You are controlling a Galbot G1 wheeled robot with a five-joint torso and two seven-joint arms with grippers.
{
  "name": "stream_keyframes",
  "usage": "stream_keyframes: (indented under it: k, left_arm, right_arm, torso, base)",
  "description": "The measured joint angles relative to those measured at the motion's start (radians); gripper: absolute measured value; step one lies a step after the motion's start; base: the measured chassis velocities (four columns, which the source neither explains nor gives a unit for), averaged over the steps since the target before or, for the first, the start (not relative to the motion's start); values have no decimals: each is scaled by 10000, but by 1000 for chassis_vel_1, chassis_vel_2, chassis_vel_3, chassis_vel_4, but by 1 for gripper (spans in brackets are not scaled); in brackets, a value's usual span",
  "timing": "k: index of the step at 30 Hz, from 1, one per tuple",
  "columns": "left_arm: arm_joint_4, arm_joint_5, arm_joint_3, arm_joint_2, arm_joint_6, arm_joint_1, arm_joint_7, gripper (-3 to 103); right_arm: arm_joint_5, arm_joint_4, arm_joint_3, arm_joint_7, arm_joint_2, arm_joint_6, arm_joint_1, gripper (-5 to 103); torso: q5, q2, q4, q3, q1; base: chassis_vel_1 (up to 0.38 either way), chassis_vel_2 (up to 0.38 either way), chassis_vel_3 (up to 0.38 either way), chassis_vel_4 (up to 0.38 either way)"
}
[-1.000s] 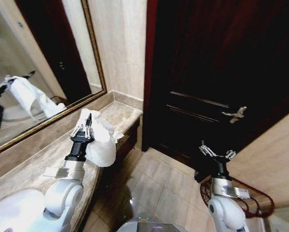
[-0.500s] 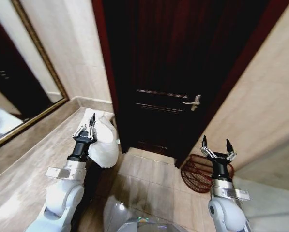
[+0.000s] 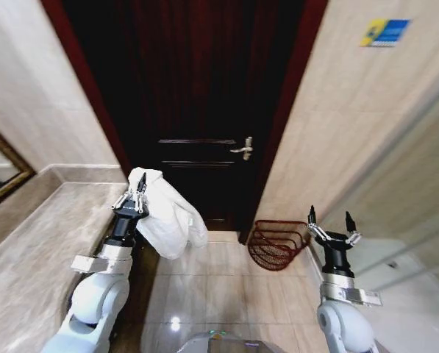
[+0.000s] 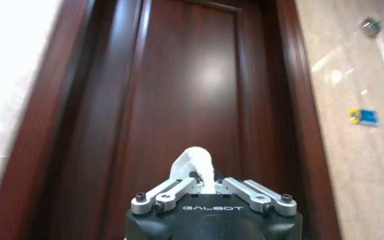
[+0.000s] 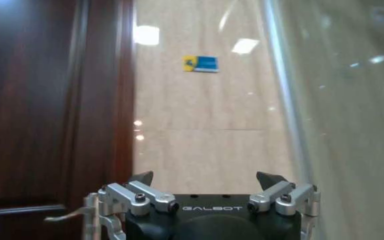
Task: Discard the used towel into the hamper.
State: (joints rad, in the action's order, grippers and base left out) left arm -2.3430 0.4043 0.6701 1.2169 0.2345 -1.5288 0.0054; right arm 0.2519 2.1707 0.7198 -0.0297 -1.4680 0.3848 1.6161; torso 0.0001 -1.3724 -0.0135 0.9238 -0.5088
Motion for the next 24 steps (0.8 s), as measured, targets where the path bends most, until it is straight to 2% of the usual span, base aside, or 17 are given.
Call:
stream_keyframes:
  k: [7, 24]
  left_arm:
    - [98, -107, -94, 0, 41, 62, -83, 3]
    - [165, -80, -180, 74, -9, 177, -374, 3]
  right_arm:
    - [-2, 56, -24, -34, 36, -162, 10, 100]
    - [10, -12, -26, -54, 23, -259, 28, 100]
  torso:
    - [-2, 0, -6, 0, 0]
    - [-2, 0, -5, 0, 0]
  base:
    - [-52, -37, -44, -43]
    - [0, 0, 0, 0]
